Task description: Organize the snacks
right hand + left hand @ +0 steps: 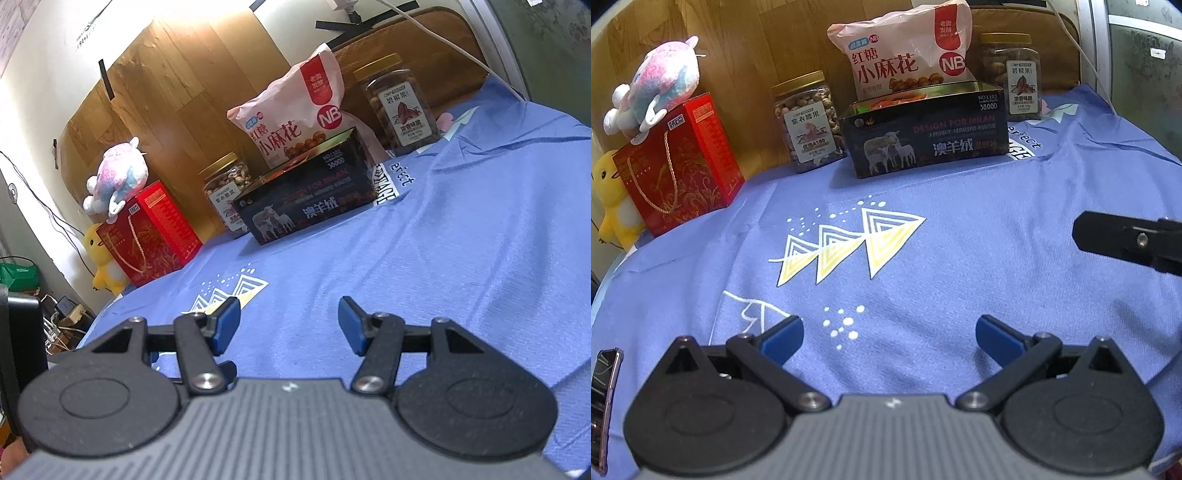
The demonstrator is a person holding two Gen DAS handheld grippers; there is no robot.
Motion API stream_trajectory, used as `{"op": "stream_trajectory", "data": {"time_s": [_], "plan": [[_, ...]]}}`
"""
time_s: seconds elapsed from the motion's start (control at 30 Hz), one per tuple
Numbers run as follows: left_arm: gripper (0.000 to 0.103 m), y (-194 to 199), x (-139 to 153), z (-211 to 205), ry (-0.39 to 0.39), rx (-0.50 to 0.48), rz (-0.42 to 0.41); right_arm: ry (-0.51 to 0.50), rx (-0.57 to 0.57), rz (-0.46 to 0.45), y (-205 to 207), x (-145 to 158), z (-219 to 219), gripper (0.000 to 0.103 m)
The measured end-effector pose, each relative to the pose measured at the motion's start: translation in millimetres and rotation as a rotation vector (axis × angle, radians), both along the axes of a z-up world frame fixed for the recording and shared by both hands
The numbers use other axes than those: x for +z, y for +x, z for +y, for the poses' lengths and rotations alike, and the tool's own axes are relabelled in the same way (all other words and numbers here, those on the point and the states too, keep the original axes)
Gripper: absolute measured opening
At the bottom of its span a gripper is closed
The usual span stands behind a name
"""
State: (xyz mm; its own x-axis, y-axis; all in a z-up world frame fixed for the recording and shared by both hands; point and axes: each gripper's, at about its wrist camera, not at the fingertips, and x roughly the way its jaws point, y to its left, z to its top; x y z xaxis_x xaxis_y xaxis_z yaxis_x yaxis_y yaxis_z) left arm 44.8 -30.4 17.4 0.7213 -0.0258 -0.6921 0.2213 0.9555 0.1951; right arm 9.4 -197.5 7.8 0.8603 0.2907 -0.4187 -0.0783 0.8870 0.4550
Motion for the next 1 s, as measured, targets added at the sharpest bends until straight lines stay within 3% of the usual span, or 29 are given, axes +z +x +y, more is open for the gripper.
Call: {"op": "stream_trajectory", "data": {"time_s": [1.0], "plan": [[0.103,-1.2,2.6,6.6,-0.009,0.062,0.018,0.007,0.003,-0.01,-4.7,3.4,-3.7,0.062]]}}
